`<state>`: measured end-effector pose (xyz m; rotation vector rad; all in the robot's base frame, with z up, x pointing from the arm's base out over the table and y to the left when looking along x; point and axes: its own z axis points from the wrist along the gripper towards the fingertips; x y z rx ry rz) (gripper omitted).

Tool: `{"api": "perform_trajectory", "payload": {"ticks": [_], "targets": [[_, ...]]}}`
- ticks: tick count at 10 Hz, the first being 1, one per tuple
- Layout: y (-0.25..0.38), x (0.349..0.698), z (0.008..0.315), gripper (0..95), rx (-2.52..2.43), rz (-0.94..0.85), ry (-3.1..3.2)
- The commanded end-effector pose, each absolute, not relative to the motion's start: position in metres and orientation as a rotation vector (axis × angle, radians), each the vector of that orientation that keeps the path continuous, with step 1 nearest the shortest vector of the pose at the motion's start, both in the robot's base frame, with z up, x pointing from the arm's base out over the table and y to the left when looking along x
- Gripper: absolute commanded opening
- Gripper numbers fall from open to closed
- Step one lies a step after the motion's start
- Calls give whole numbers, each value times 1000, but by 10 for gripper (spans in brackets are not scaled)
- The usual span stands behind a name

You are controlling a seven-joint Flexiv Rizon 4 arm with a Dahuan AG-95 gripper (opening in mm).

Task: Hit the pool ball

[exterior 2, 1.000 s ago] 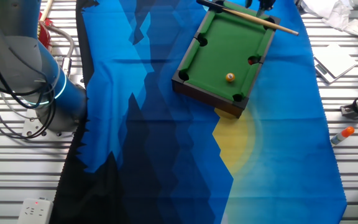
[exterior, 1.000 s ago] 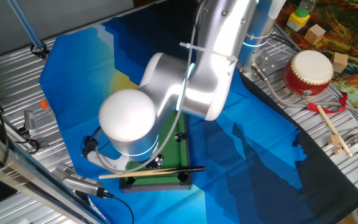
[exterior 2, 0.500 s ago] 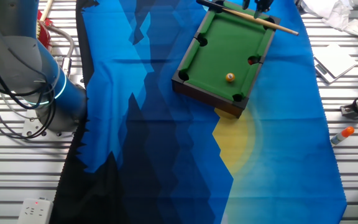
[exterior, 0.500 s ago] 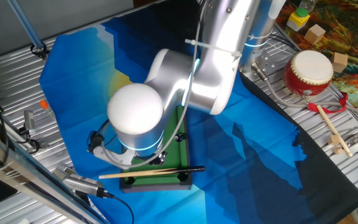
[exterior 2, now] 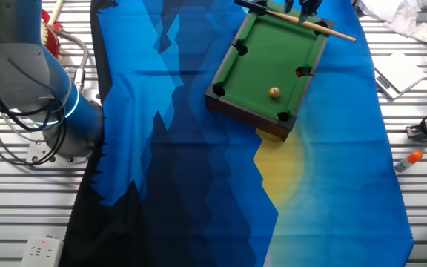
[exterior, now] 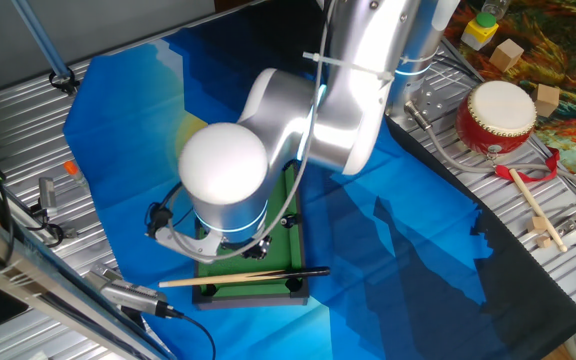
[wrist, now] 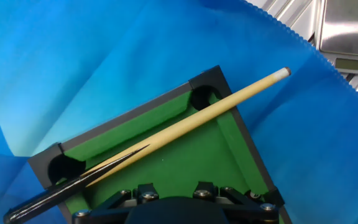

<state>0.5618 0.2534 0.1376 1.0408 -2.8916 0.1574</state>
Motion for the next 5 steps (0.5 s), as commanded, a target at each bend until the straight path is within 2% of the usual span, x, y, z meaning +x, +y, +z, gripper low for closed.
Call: {"api": "perform_trajectory", "payload": {"ticks": [1,5], "targets": [[254,560,138,380,1037,159,-2891],[261,552,140,380,1046,164,-2885]]}}
